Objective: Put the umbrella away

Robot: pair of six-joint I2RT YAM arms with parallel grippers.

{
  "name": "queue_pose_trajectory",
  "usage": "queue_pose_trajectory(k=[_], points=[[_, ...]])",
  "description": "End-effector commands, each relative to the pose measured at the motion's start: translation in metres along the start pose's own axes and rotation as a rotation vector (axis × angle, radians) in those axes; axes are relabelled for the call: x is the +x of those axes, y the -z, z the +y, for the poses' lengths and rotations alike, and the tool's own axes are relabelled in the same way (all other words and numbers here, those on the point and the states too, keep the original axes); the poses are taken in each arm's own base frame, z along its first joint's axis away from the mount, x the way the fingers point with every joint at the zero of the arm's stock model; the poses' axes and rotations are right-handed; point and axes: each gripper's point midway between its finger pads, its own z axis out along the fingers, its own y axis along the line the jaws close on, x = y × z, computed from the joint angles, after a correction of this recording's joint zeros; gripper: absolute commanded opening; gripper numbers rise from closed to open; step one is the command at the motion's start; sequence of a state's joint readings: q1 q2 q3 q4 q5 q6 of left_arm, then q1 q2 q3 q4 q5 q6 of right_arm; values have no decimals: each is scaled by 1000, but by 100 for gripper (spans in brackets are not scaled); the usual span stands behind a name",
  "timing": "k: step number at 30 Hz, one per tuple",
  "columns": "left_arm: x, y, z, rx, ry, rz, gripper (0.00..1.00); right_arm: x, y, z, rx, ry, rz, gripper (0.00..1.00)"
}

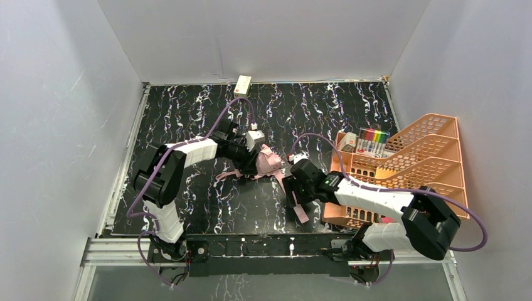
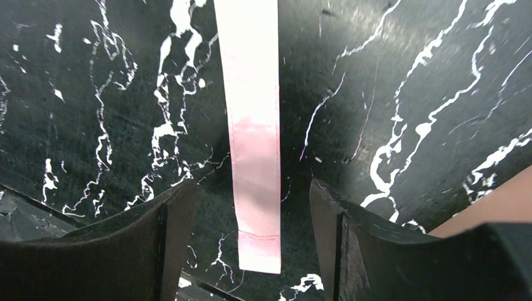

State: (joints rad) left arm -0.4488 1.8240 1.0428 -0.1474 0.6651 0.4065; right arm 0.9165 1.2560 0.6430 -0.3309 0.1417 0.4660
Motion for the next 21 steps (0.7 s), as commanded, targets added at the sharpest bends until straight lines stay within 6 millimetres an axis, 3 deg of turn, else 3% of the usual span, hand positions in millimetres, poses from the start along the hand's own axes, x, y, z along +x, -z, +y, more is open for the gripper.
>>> queue_pose_trajectory(k=[1,10,21], points=[[40,-5,16,-88,43,145,0,20,-6,-3,29,-74,86,73],[41,-6,16,-89,44,153,0,39,-15,-16,146,-43,199,67],[43,-6,17,-97,50,165,0,78,-25,-21,275,10,345,53]])
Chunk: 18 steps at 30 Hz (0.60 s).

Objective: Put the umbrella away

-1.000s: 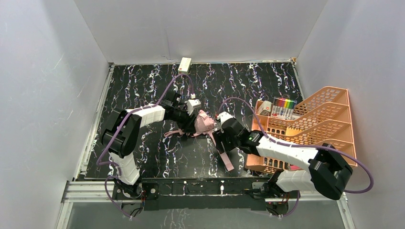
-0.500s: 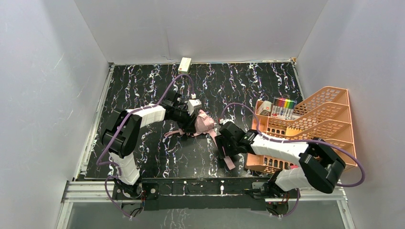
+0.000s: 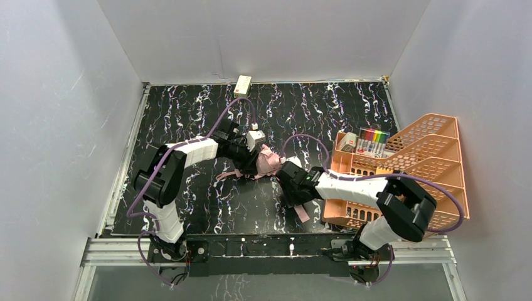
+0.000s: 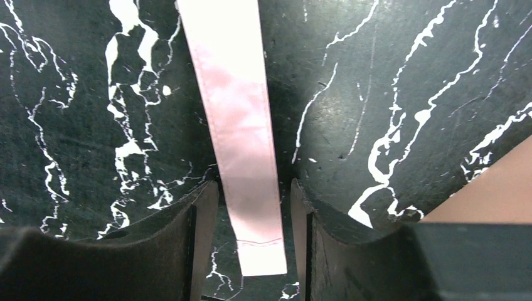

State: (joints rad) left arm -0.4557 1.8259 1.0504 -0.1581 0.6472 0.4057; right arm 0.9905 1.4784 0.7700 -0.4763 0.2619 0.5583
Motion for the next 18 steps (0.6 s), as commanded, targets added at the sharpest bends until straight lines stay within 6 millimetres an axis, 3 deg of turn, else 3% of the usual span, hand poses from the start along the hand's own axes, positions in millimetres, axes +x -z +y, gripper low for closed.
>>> queue_pose_trajectory(k=[1,10,17,18], points=[[42,-6,17,-86,51,153,0,58,-20,-9,88,17,196,52],[44,-6,18,-92,53,158,0,81,-32,-5,59,-17,243,32],[40,-5,25,-130,74,159,0,94,-32,-11,70,-25,273,0],[41,-5,27,-139,81,163,0,95,-31,-10,62,-21,276,0]])
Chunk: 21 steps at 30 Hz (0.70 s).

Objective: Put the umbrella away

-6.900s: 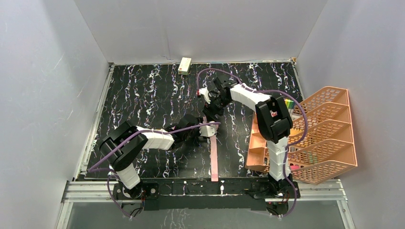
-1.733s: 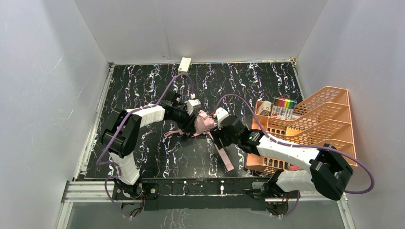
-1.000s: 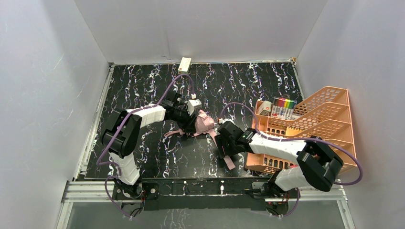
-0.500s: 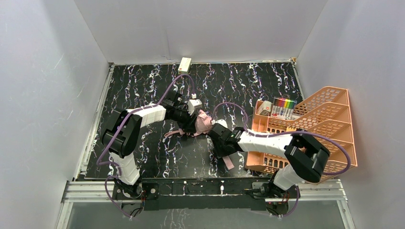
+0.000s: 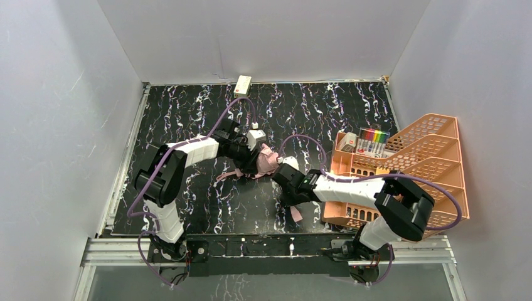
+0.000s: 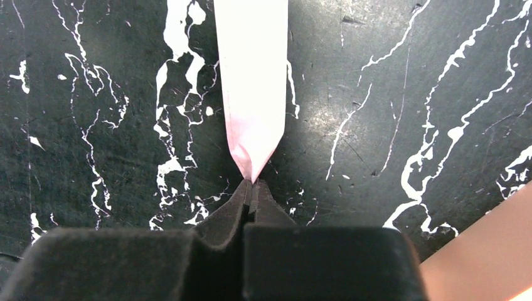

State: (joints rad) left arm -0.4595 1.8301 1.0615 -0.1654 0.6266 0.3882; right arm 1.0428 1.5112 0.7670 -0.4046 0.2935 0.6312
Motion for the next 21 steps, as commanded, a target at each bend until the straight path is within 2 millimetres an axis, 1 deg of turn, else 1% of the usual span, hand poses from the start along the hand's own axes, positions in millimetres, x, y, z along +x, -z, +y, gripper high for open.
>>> queue_pose_trajectory(k=[1,4,9,11,14,19,21], points=[[41,-6,28,-133,73,156,0,99,-18,-29,66,17,325,0],[40,-5,35,-149,116,154,0,98,-15,-14,9,69,322,0],[25,2,43,-153,163,85,0,100,-5,22,-99,159,318,0],[19,7,47,-163,175,61,0,103,-1,32,-125,180,319,0],[14,13,50,-176,177,34,0,108,6,41,-146,199,330,0],[10,17,57,-211,183,20,0,119,17,46,-177,208,343,0],[9,18,61,-229,186,20,0,125,26,51,-217,206,360,0]])
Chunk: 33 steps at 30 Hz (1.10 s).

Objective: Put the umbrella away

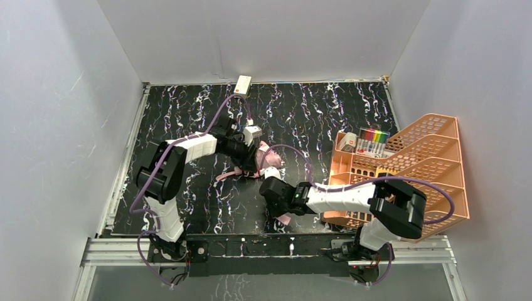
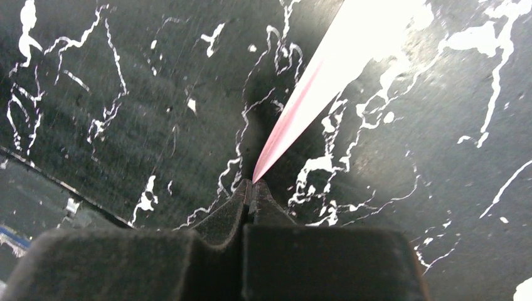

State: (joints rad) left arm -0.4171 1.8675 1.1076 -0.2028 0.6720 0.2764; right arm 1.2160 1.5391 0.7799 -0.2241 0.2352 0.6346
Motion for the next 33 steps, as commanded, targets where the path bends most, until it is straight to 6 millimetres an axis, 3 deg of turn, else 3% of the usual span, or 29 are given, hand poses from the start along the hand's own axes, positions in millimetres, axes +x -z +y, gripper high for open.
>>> queue_pose_trajectory(k=[1,10,16,21,26,33], points=[[3,16,57,-263,29,7,0,122,33,-4,-49,40,441,0],[7,15,51,-283,31,-8,0,114,51,28,-267,7,372,0],[32,1,18,-256,-59,67,0,122,42,11,-149,-36,394,0],[53,4,-5,-257,-153,95,0,119,44,4,-129,-76,357,0],[65,4,-7,-306,-228,117,0,109,53,7,-197,-85,318,11],[73,0,-2,-377,-261,152,0,105,59,-6,-174,-115,308,25]])
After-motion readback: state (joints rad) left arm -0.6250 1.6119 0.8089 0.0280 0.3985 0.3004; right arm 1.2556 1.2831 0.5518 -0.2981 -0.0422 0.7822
